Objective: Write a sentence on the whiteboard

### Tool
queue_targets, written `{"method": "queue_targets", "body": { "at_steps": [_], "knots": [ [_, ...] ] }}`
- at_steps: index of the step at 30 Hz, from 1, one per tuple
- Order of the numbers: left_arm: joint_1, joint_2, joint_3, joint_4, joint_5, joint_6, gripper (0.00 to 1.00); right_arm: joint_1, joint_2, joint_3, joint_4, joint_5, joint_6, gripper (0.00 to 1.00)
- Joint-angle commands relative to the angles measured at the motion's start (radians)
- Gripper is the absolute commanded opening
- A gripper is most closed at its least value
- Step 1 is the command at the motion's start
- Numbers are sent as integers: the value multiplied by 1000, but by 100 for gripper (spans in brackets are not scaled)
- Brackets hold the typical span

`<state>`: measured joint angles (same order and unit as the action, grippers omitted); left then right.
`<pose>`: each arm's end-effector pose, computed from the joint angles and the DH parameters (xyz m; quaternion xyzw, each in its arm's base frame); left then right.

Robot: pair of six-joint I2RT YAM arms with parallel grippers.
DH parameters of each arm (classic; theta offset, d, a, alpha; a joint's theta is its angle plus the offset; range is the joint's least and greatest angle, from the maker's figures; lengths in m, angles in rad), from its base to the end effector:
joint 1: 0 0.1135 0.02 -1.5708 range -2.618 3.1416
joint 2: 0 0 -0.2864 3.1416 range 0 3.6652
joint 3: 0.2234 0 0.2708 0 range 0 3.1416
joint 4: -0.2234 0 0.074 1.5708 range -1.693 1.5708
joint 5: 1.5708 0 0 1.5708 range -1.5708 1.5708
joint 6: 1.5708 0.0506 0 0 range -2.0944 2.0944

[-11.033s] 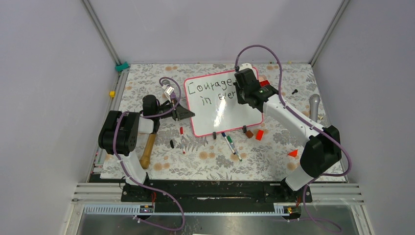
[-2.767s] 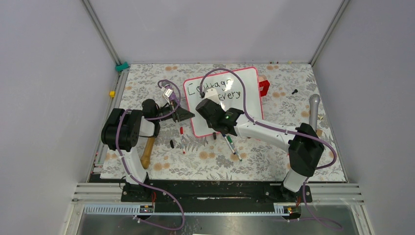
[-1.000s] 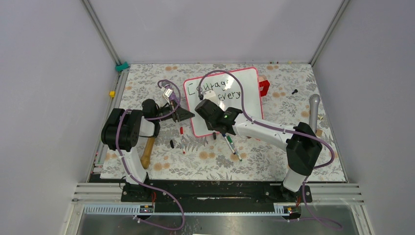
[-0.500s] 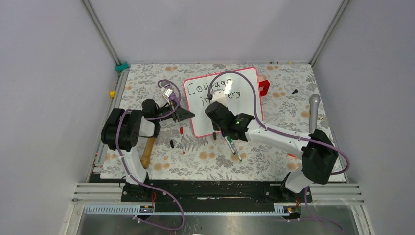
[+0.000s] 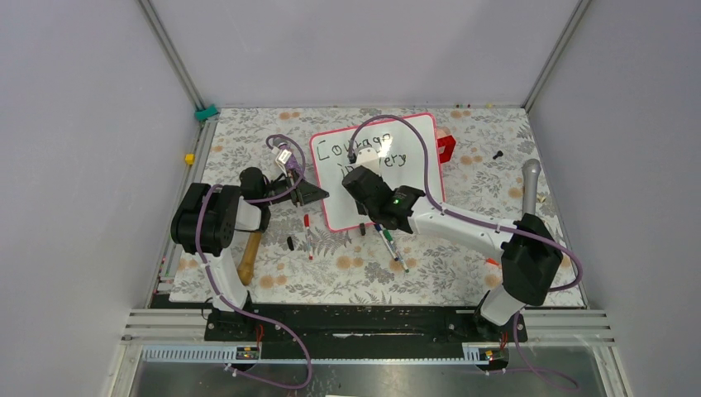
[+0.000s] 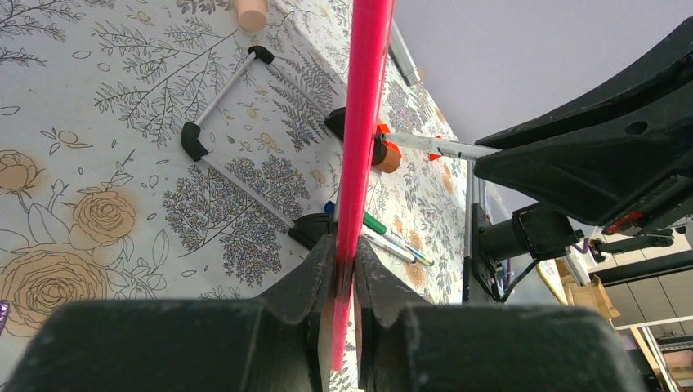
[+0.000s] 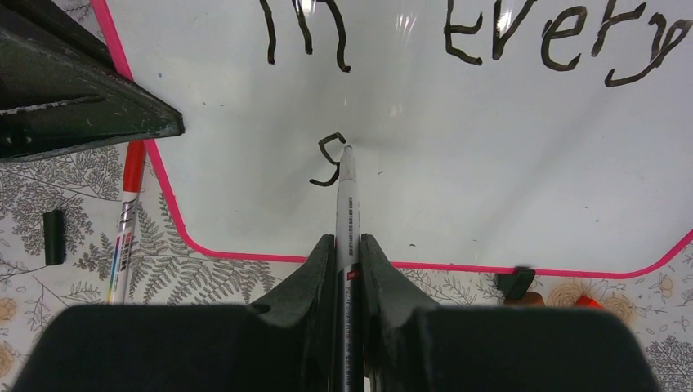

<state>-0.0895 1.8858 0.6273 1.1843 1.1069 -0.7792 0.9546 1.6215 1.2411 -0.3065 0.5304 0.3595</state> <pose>0.3379 -0.0758 0.1458 0.1258 0.7076 -0.5930 0.3630 0.2480 0.3059 0.2826 -0.1486 0.8669 0.0645 0.4715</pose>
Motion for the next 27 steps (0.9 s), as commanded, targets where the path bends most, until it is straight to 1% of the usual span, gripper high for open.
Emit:
{"method": "queue_targets", "body": {
  "at_steps": [1,10,16,27],
  "knots": [
    [10,-10,-8,60,-3,-19,0,-10,8,46,-7,63,5,0],
    [10,-10,-9,60,-4,-19,0,-25,14,47,-9,50,8,0],
    [10,-10,-9,60,-3,-19,0,-30,48,78,-38,34,10,0],
    [10,-10,-10,61,-3,-19,0,-49,54,87,-75,69,35,0]
  ]
}}
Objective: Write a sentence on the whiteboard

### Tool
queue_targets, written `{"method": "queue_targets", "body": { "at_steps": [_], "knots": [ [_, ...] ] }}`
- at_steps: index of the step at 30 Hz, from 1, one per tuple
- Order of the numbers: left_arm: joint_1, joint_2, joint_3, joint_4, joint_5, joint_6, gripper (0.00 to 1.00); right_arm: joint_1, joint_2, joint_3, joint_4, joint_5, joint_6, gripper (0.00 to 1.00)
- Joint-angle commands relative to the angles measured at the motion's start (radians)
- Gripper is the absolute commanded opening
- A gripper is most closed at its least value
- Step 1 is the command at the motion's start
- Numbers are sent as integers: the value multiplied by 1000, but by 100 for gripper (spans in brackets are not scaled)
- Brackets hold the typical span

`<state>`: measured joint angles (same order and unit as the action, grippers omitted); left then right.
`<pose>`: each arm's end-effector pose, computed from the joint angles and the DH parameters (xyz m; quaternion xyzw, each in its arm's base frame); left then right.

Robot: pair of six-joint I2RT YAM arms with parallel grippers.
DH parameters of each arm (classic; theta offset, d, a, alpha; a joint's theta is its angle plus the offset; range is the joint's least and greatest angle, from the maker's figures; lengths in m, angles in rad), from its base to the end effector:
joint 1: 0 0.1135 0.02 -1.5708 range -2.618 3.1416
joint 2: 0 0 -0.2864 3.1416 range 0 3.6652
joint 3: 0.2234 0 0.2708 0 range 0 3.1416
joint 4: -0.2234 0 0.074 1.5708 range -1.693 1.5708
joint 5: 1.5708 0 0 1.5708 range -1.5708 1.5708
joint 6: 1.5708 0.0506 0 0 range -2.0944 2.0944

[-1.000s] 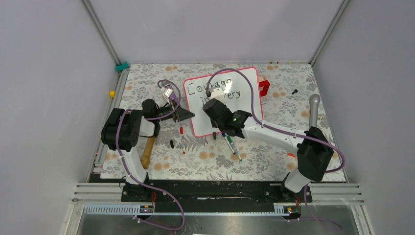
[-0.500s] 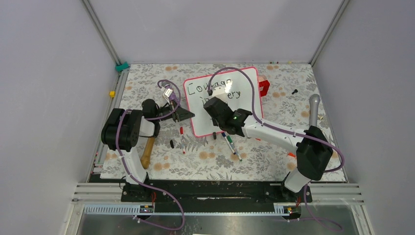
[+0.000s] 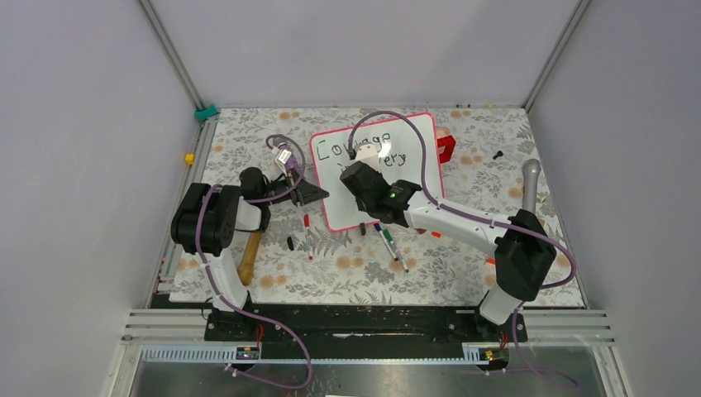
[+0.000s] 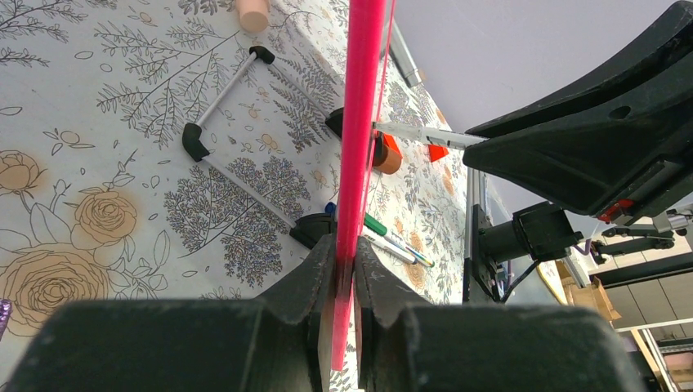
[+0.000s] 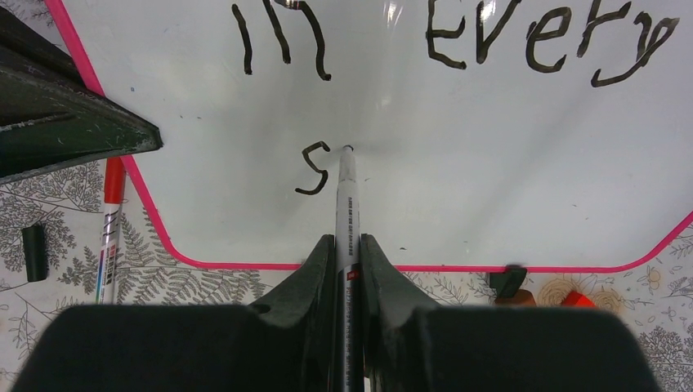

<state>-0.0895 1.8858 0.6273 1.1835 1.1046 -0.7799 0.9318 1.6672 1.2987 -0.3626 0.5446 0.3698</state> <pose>0.3380 -0.0757 0.1457 0.1246 0.7080 -0.5927 0.3632 0.2613 0.3077 0.2811 -0.1386 0.8754 0.0425 0.4611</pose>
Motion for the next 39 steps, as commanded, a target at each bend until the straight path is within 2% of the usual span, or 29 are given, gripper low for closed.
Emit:
{"method": "queue_targets", "body": {
  "at_steps": [1,22,31,39],
  "knots": [
    [10,-10,-10,62,-1,-17,0,-28,7,30,-23,56,27,0],
    [10,-11,-10,62,-2,-18,0,-48,-28,0,-24,84,63,0],
    [10,-11,-11,64,-2,-18,0,-48,-128,-108,113,31,25,0],
    [10,-10,-10,63,-3,-18,0,-48,-127,-110,151,-25,-1,0]
  ]
}}
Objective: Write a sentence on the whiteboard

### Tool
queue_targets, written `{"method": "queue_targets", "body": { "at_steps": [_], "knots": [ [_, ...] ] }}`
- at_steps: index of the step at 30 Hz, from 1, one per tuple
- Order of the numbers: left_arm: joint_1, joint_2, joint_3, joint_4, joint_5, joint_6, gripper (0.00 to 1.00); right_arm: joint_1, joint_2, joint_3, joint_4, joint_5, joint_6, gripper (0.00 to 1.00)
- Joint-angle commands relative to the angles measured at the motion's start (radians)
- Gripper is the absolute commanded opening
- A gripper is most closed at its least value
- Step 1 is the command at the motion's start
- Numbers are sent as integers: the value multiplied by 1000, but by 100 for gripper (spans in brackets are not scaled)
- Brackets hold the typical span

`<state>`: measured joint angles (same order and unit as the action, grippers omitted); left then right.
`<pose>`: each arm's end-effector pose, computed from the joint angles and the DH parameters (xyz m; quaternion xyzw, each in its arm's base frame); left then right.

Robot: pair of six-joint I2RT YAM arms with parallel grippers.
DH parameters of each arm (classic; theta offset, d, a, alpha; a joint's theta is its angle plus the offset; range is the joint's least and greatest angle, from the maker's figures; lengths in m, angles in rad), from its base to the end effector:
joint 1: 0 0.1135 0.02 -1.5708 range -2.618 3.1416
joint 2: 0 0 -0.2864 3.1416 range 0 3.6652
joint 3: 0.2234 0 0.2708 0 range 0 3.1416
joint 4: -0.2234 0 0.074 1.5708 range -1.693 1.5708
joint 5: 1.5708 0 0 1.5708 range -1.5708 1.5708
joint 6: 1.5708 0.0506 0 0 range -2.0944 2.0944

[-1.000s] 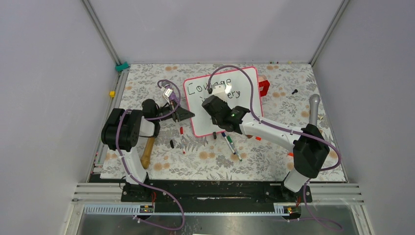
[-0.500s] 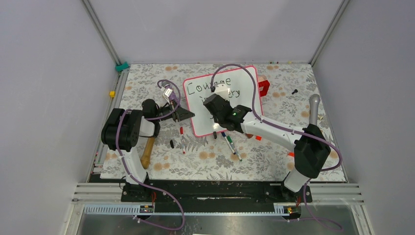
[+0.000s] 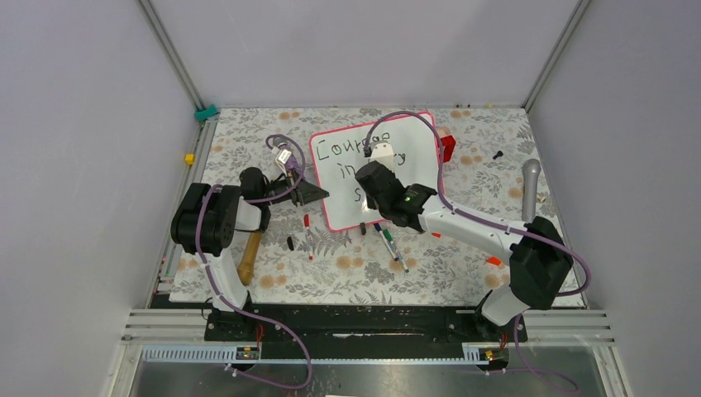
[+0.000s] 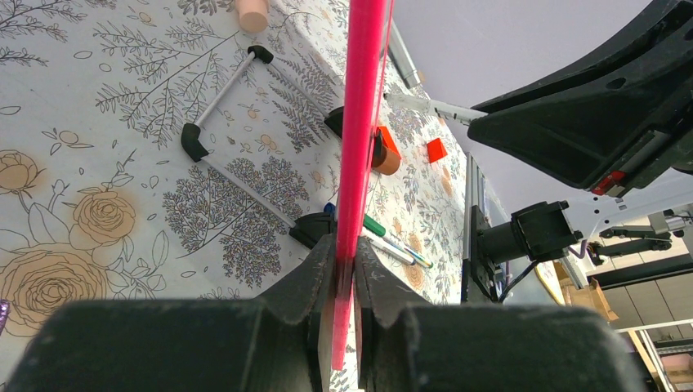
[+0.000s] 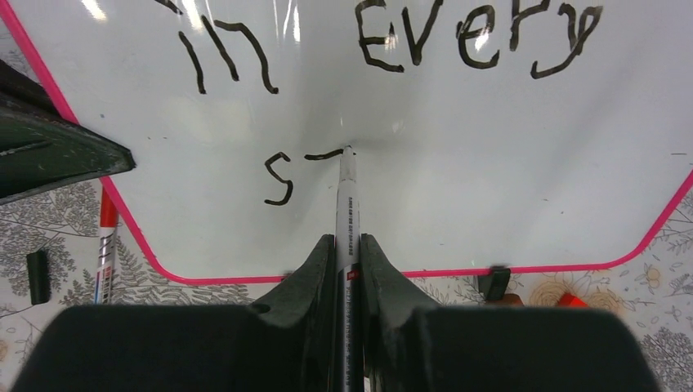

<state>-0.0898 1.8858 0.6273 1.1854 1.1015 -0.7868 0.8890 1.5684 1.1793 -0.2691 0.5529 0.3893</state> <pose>0.3382 -0.0758 0.1459 0.1217 0.7083 -0.5933 0.3626 0.2595 0.2775 0.2836 -0.0970 0.8665 0.0562 0.4864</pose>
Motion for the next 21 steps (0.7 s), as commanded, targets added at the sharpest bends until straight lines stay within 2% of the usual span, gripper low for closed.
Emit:
{"method": "queue_targets", "body": {
  "at_steps": [1,21],
  "knots": [
    [10,-10,-11,62,0,-11,0,-5,-24,14,60,-39,-22,0],
    [10,-7,-8,62,2,-13,0,-6,49,111,21,-8,-47,0]
  ]
}}
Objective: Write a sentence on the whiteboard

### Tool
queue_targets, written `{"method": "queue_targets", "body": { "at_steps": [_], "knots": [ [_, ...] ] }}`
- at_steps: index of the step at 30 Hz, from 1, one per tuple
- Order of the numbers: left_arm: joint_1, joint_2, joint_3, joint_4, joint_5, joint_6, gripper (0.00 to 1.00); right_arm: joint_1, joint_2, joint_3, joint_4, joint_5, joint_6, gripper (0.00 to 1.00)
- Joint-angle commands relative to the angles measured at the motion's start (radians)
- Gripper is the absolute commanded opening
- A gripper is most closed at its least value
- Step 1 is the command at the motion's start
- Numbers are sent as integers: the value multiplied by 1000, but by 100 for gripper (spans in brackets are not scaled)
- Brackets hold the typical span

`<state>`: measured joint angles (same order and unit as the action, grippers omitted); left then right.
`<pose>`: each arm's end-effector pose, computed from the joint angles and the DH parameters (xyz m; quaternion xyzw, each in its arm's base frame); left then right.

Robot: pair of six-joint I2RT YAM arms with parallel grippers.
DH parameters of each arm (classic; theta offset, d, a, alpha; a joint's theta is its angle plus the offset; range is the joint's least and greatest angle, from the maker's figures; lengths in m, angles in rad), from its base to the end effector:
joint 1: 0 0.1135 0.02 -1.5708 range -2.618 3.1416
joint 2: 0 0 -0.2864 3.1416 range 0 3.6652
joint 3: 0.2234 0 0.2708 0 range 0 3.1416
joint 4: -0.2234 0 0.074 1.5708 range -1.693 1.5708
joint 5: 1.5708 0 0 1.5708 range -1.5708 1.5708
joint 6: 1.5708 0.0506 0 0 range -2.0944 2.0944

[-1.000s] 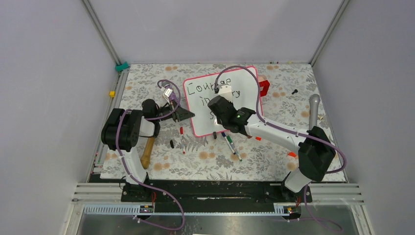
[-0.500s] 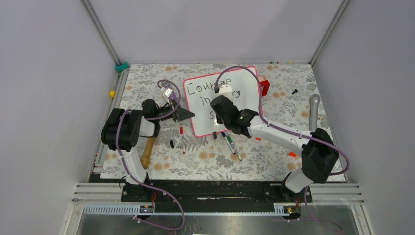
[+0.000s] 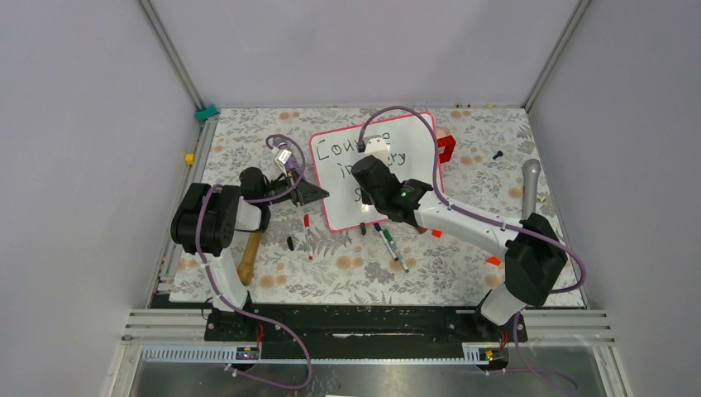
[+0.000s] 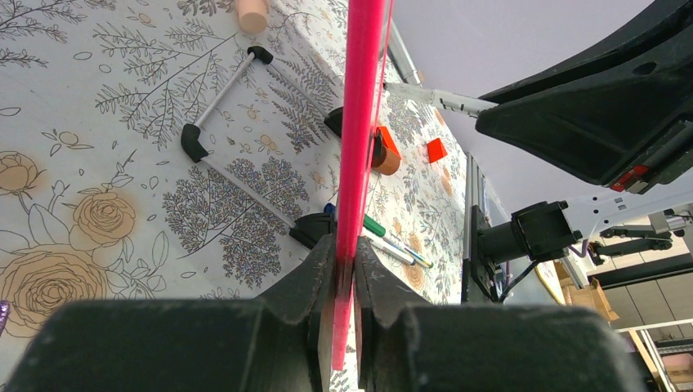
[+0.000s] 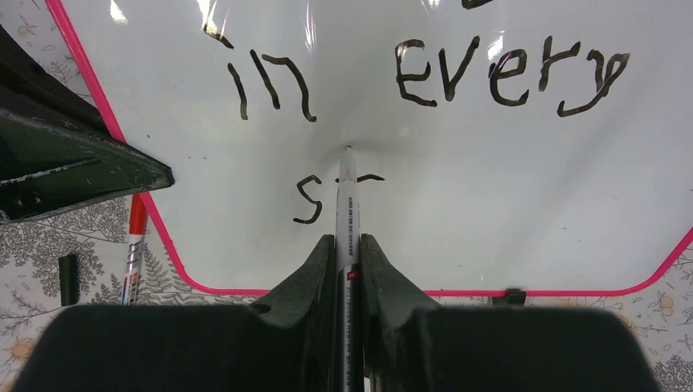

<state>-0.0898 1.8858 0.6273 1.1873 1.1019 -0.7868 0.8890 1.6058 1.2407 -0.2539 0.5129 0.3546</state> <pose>0.3381 -0.0758 0.1461 0.1224 0.7079 -0.5933 0.3632 0.2678 0.2905 0.2930 -0.1149 0.8600 0.0749 0.4915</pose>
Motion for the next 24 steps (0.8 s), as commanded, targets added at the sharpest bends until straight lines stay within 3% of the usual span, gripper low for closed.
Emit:
{"method": "queue_targets", "body": {
  "at_steps": [1,24],
  "knots": [
    [10,-7,-8,60,1,-14,0,-5,13,50,5,35,-12,0],
    [10,-5,-10,72,6,-20,0,-4,9,1,-33,14,23,0]
  ]
}}
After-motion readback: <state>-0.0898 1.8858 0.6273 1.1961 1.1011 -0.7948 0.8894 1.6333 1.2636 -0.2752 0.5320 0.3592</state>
